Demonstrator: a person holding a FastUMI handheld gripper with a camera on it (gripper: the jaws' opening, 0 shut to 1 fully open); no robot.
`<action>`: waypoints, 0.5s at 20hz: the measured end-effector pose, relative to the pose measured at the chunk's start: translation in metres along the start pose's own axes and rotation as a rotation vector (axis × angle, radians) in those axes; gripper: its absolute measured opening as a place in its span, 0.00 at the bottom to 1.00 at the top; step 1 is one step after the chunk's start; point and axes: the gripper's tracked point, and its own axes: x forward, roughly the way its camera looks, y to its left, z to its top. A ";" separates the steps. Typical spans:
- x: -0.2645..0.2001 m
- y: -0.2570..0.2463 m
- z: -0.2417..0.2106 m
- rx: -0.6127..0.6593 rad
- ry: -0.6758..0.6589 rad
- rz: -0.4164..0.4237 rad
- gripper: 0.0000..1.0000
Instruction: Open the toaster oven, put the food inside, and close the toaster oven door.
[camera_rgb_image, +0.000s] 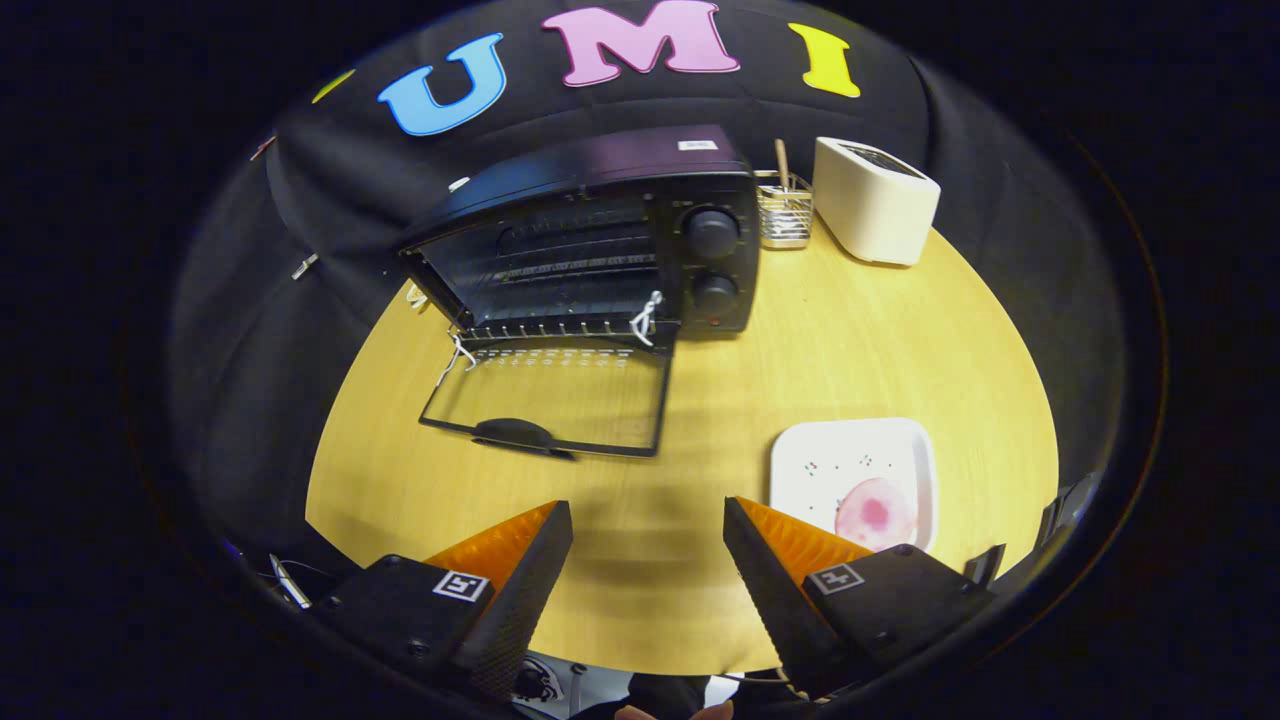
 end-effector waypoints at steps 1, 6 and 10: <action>-0.005 -0.017 0.000 -0.001 0.020 -0.002 0.99; -0.019 -0.101 0.000 0.019 0.136 -0.015 1.00; -0.011 -0.163 0.001 0.065 0.241 -0.040 0.99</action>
